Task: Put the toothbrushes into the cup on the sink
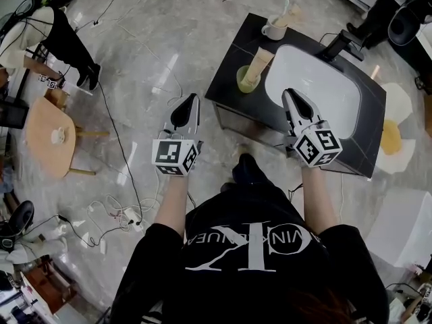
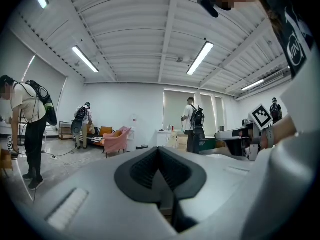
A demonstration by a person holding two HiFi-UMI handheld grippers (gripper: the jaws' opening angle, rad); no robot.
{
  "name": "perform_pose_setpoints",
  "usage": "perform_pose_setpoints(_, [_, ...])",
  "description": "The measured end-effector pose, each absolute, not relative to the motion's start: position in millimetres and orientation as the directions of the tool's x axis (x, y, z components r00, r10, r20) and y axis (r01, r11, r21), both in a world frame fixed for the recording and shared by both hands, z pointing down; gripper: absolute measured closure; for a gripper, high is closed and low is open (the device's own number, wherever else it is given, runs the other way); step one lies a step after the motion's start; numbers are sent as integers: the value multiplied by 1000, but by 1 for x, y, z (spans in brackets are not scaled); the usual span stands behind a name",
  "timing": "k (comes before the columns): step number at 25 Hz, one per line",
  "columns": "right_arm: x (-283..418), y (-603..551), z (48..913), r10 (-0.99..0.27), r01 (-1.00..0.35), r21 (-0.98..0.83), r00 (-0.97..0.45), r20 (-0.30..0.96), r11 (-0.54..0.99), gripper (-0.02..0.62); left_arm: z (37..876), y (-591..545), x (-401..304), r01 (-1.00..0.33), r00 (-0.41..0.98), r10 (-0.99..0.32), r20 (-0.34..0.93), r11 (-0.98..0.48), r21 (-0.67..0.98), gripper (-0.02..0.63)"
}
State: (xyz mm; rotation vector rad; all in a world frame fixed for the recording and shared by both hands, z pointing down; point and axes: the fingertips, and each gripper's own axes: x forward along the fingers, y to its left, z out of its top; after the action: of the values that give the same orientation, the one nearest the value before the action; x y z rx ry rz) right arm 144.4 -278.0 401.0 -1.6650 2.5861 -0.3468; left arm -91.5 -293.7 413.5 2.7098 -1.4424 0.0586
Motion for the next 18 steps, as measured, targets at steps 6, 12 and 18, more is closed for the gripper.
perform_pose_setpoints(6, [143,-260,400,-912,-905,-190,-401,90,380,561,410,-278,-95,-825,565,-823,56,-563,38,595])
perform_pose_setpoints(12, [139,-243,398,-918,-911,-182,-388,84,369,573,410,-262,-104,-826,564,-824,52,-563,36,595])
perform_pose_setpoints(18, [136,-230,393,-922,-916,-169,-380,72,364,575,407,-252,-113,-829,559,-828,45,-558,31,595])
